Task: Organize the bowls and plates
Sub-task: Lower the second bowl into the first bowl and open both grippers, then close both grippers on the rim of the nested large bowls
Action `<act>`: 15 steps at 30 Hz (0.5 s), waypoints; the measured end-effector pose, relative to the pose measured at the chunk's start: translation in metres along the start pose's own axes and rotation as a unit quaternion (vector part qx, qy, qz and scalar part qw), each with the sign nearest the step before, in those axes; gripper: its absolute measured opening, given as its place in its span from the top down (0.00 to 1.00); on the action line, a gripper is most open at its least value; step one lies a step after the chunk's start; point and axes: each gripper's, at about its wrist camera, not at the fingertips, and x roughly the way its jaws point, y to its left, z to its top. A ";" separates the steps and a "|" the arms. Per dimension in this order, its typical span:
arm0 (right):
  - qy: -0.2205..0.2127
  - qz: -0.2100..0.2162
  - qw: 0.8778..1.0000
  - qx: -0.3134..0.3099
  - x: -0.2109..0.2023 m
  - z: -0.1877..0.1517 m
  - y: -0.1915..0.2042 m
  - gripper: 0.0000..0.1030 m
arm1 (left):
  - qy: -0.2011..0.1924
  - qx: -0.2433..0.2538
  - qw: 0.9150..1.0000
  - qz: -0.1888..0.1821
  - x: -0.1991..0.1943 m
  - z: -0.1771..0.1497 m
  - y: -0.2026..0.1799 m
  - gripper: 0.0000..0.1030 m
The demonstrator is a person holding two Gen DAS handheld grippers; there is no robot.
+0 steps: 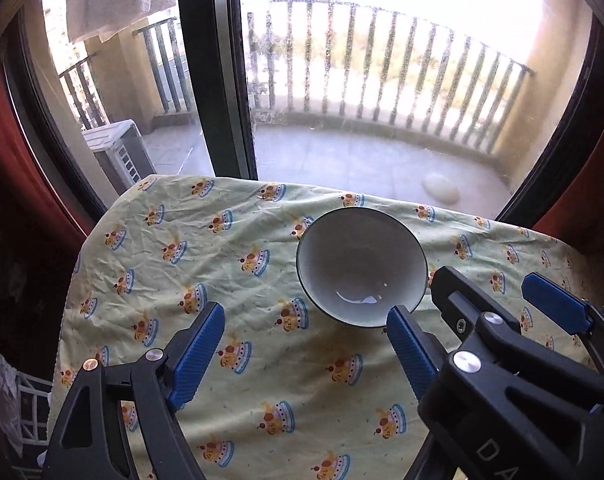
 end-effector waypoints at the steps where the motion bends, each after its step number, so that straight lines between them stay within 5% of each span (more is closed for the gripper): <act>1: 0.002 0.004 1.000 -0.003 0.009 0.005 -0.001 0.25 | 0.001 -0.004 1.000 0.003 0.007 0.003 -0.001 0.21; 15: 0.034 0.016 0.999 -0.005 0.103 0.031 -0.011 0.28 | 0.030 -0.008 0.999 0.034 0.087 0.025 -0.007 0.26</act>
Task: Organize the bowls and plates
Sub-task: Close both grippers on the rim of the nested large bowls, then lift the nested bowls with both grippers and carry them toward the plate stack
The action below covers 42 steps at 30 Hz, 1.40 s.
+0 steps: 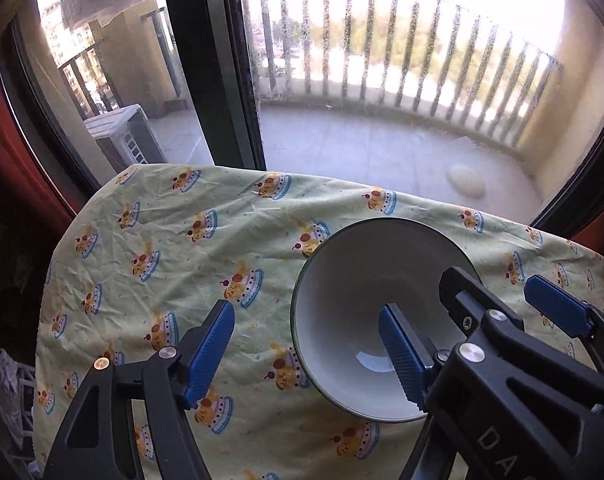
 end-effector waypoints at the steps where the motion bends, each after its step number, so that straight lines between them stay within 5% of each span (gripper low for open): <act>1: 0.001 -0.002 1.000 0.004 0.004 0.000 -0.002 0.30 | 0.004 0.001 1.000 -0.003 0.004 0.001 -0.002 0.26; 5: 0.004 -0.001 1.000 0.020 0.018 0.000 -0.010 0.35 | 0.008 0.008 1.000 -0.004 0.019 0.002 -0.008 0.29; 14: 0.028 0.024 0.999 0.031 0.047 -0.005 -0.016 0.57 | 0.034 0.019 0.999 -0.002 0.044 -0.001 -0.014 0.58; 18: 0.033 0.031 0.999 0.029 0.054 -0.006 -0.016 0.80 | 0.044 0.013 0.999 -0.004 0.049 -0.004 -0.014 0.68; 30: 0.030 0.014 0.999 0.032 0.041 -0.016 -0.019 0.82 | 0.049 0.040 0.998 -0.013 0.039 -0.010 -0.019 0.71; 42: 0.005 -0.015 0.999 0.046 -0.018 -0.031 -0.001 0.82 | 0.022 0.065 0.997 -0.038 -0.021 -0.018 -0.002 0.71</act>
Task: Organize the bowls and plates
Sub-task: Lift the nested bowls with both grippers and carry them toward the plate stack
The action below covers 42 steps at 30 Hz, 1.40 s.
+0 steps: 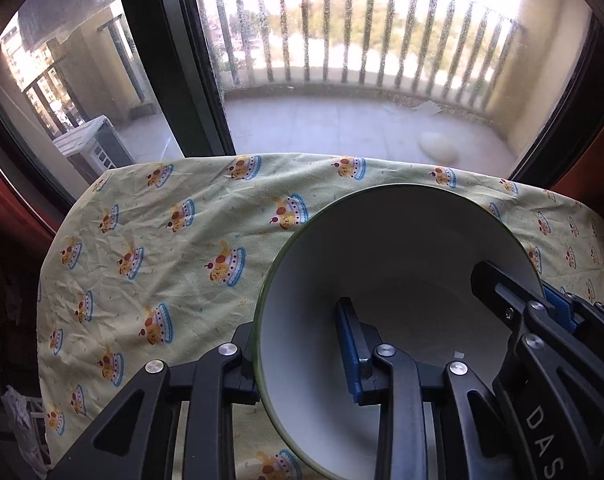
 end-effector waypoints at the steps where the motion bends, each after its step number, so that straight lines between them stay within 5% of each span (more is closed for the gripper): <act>1: -0.005 -0.001 1.000 0.001 -0.007 0.000 0.002 0.82 | -0.004 0.000 1.000 0.000 -0.006 -0.001 0.002 0.72; 20: -0.051 -0.017 0.999 -0.009 -0.112 -0.029 0.041 0.82 | -0.053 -0.003 0.998 -0.021 -0.096 -0.036 0.035 0.72; 42: -0.066 -0.062 0.996 0.016 -0.188 -0.129 0.043 0.82 | -0.066 0.040 0.995 -0.061 -0.153 -0.127 0.027 0.72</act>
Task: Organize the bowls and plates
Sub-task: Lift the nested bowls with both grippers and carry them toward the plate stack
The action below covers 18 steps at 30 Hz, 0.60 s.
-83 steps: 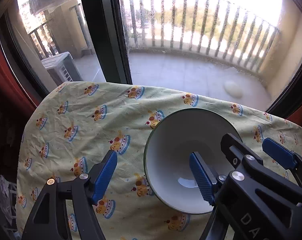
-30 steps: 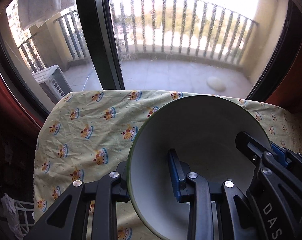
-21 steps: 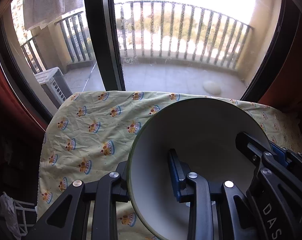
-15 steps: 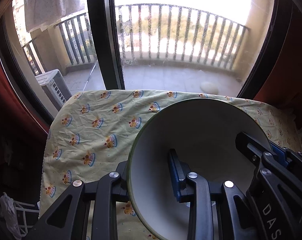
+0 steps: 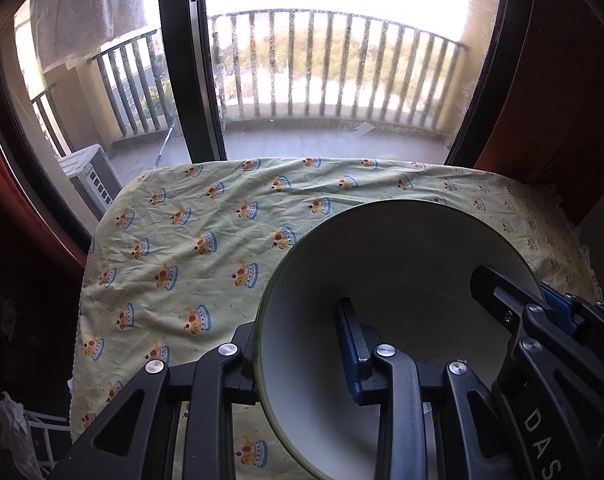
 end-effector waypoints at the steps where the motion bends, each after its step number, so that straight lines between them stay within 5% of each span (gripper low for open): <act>1: 0.001 -0.002 1.000 0.003 -0.002 -0.004 -0.001 0.82 | 0.002 0.002 1.000 -0.002 -0.001 -0.004 -0.002 0.72; 18: 0.037 -0.004 0.999 0.039 -0.007 -0.064 -0.036 0.82 | 0.034 0.038 0.999 0.006 0.006 -0.054 -0.035 0.72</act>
